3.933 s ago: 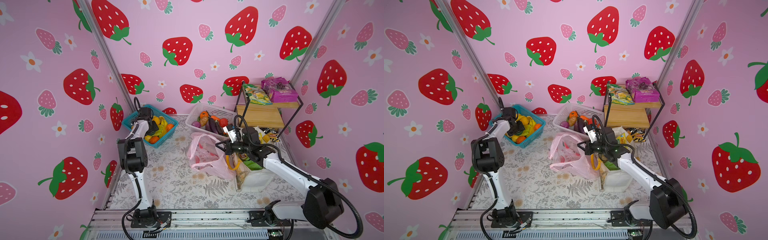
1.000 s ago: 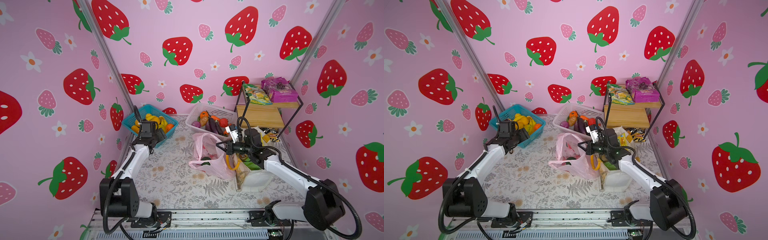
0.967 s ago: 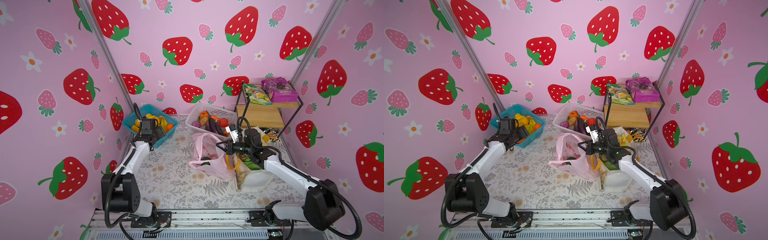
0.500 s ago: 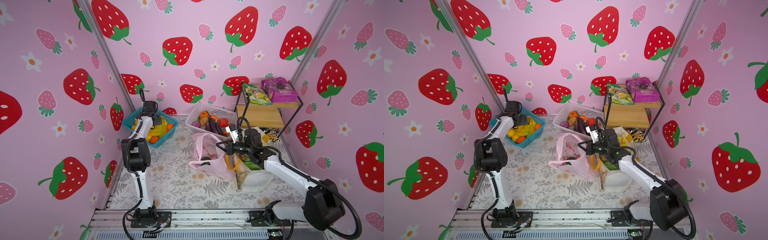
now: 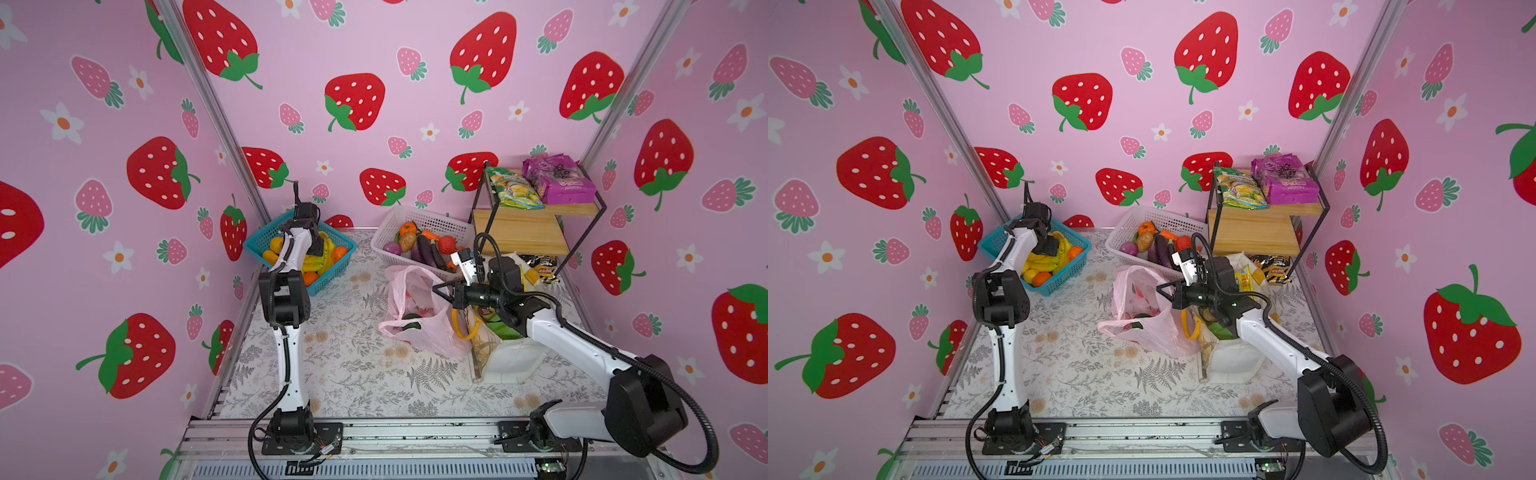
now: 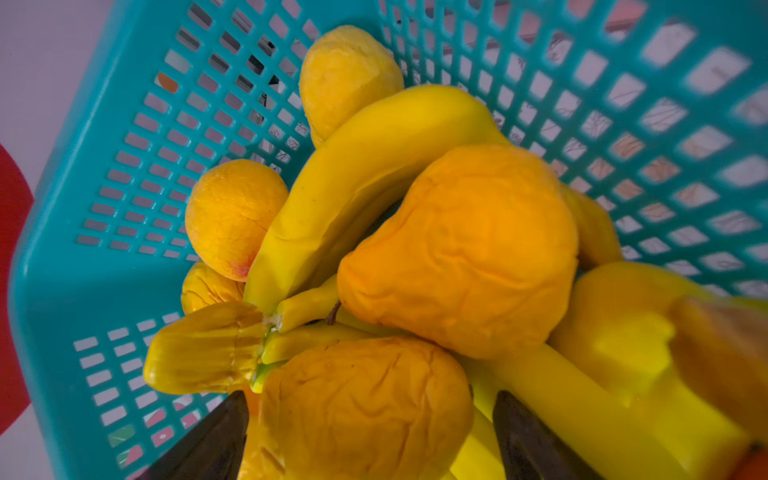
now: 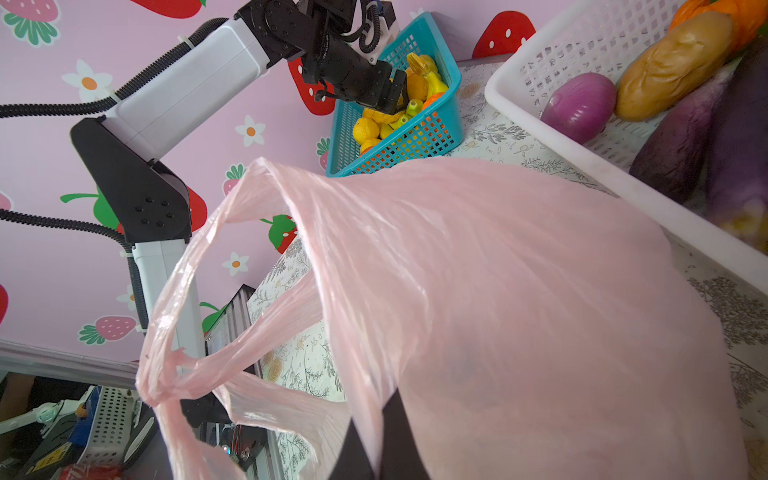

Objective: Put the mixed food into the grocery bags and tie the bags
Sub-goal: 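Grasp the wrinkled yellow mango in the basket with the left gripper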

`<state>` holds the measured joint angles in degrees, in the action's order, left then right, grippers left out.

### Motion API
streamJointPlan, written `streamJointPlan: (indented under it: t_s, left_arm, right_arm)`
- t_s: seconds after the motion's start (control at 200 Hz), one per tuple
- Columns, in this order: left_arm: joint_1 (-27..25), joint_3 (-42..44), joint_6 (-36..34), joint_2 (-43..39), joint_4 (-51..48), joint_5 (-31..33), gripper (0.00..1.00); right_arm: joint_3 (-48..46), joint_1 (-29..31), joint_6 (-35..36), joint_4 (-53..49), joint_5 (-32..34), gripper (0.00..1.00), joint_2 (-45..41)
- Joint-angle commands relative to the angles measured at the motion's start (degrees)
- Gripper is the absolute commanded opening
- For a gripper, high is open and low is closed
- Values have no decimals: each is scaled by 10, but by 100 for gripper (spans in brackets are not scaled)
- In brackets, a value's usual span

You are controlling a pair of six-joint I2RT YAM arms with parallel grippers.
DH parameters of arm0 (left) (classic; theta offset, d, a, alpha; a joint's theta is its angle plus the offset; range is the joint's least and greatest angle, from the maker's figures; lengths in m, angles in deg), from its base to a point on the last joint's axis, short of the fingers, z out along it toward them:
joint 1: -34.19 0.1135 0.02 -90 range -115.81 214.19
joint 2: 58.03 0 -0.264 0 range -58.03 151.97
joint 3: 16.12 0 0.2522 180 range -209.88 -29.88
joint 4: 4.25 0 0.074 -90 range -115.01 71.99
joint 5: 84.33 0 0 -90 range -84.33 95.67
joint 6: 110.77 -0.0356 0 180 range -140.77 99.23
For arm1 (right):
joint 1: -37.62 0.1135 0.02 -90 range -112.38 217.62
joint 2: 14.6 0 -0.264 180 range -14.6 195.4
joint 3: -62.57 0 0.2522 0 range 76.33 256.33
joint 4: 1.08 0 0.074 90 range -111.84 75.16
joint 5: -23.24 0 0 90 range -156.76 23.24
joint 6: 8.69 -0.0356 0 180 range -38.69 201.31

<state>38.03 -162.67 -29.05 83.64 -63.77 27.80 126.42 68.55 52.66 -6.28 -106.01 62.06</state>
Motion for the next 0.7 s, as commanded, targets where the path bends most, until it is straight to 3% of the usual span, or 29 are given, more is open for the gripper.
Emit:
streamJointPlan:
  t_s: [0.0, 0.245, 0.375, 0.54, 0.695]
  left_arm:
    - [5, -26, -35, 16, -31, 12, 92]
    - [9, -32, -24, 31, -35, -8, 84]
    - [9, -37, -9, 30, -35, -20, 74]
    - [9, -27, 22, 4, -29, -42, 64]
    - [8, 15, 55, -55, -2, -65, 60]
  right_arm:
    - [-4, -4, 8, 8, 0, 0, 6]
    - [-3, -4, 7, 8, -4, 0, 8]
    - [-5, -4, 8, 10, -3, 0, 9]
    - [-2, -5, 8, 8, -7, 0, 14]
    - [0, -5, 7, 7, -8, 0, 15]
